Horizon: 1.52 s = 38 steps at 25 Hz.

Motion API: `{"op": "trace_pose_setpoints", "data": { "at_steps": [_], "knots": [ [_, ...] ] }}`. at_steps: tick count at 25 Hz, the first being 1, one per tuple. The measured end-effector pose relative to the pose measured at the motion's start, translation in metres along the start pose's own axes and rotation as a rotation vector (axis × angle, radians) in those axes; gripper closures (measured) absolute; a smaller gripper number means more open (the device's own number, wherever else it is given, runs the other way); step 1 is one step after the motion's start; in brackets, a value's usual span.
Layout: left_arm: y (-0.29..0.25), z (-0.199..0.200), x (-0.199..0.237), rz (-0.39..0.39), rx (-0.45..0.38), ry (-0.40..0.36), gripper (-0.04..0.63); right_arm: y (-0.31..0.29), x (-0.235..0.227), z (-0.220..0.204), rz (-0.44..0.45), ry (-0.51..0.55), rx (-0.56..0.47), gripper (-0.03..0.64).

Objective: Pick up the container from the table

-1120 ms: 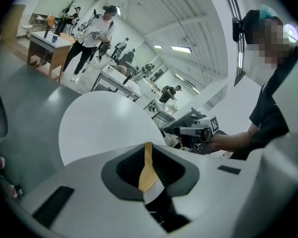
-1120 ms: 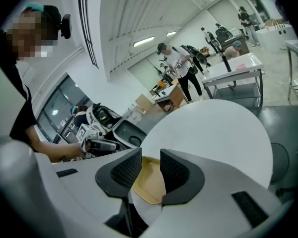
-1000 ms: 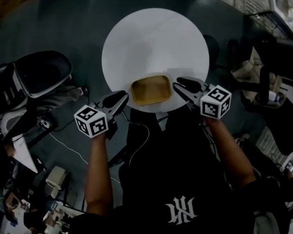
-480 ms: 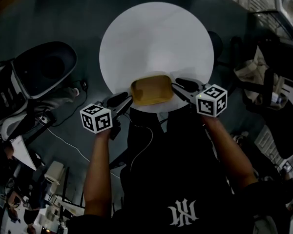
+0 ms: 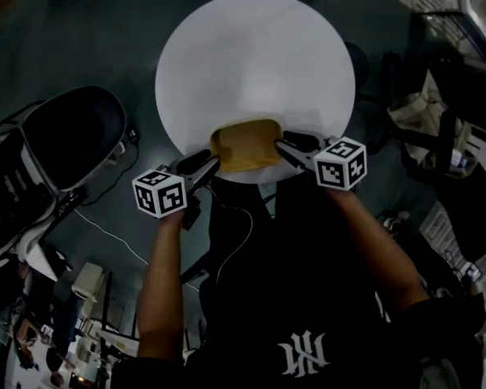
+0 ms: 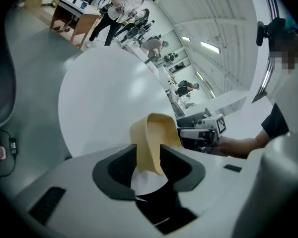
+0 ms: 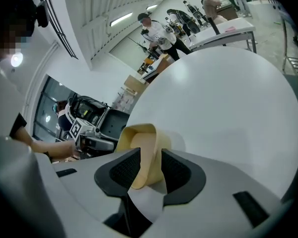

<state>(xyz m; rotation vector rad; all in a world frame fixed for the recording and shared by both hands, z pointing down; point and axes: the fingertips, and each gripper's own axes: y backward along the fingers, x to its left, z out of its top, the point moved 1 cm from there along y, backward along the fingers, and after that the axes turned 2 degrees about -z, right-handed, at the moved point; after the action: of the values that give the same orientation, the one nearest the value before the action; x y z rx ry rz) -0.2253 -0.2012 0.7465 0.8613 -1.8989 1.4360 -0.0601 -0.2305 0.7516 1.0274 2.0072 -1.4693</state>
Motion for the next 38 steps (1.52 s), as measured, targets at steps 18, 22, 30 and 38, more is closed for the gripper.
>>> {"op": "trace_pose_setpoints", "data": {
  "at_steps": [18,22,30,38],
  "knots": [
    [-0.013,-0.021,0.002,0.003,0.070,0.009,0.459,-0.011,-0.010,-0.025,-0.034,-0.044,0.023,0.483],
    [-0.015,-0.020,0.001,-0.011,0.091,0.003,0.477,-0.014,-0.011,-0.019,-0.032,-0.051,0.022,0.485],
    [-0.010,-0.010,0.001,-0.027,0.139,-0.001,0.489,-0.016,-0.010,-0.005,-0.045,-0.076,0.019,0.500],
    [-0.013,0.001,-0.005,-0.061,0.159,0.006,0.499,-0.012,-0.015,0.009,-0.052,-0.088,0.020,0.511]
  ]
}}
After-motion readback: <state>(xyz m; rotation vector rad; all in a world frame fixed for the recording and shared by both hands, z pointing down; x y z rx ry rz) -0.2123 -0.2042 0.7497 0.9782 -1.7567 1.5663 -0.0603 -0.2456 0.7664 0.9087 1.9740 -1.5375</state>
